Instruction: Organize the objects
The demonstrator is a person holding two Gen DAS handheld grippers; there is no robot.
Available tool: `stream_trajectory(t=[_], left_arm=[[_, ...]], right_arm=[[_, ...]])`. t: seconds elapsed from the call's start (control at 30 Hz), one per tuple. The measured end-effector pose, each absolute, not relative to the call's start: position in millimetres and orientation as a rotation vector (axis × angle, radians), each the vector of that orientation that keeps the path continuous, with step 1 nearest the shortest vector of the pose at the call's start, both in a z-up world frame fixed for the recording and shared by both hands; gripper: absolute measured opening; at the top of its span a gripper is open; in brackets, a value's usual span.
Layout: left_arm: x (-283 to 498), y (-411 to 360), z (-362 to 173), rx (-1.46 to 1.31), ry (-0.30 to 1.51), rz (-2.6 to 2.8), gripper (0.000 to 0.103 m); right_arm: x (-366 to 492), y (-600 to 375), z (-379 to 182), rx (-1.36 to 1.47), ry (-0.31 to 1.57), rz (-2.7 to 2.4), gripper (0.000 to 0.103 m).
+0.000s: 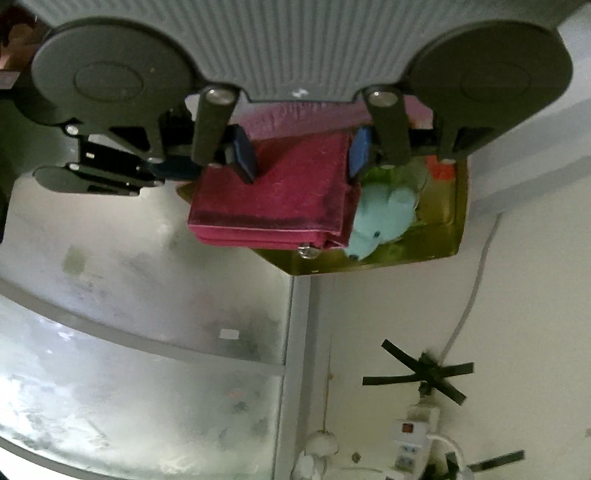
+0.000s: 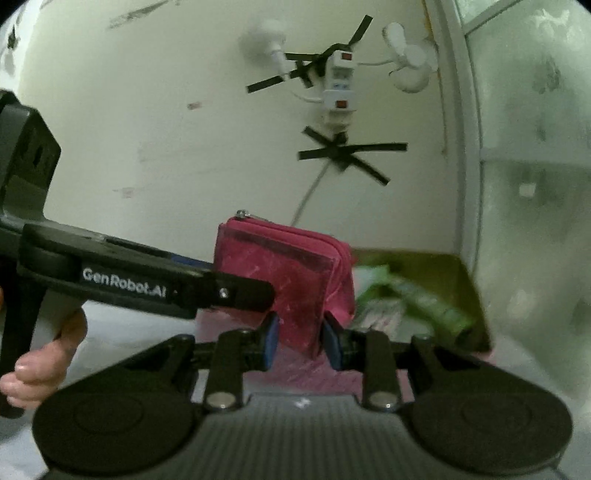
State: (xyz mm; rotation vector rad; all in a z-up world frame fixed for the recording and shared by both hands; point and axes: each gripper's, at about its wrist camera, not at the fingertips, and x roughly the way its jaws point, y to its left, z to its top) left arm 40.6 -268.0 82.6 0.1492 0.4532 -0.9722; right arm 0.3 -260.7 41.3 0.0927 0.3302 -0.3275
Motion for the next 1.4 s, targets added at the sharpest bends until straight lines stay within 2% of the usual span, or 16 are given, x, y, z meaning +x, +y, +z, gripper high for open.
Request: stream_trajectory(t=[0.17,0.3,0.37,0.5,0.57,0.7,1.0,1.4], left_arm=[[79,-308,74,0.173,0.521,-0.914,0.055],[100,-329,76,0.199,0.504,-0.837,0.055],[111,-339,78,0.211,0.504,-0.791,0.061],[127,-346,77,0.205,0.545,-0.711,0.075],[126,-343,77,0.207,0.56,-0.664,0.079],[110,-320,83,0.155,0.557,-0.666,0.079],[49,-281,97,0.172,0.523,-0.644,0.079],[-13,-229,80,0.256,0.495,-0.547,0.083]], right_arm=[[49,-310,39,0.1,0.472,-0.335,0.026],[86,-324,47,0.024,0.573,-0.362,0.026],[104,-329,51,-0.014,0.613,-0.375,0.026],[131,-334,46,-0.104,0.679,-0.422,0.039],[133,-339,43,-0.108,0.689,-0.43,0.039],[107,-341,45,-0.053,0.617,-0.431,0.044],[20,-317,42,0.177,0.448,-0.404,0.046],[-67,-262,17,0.534,0.263,-0.375,0.05]])
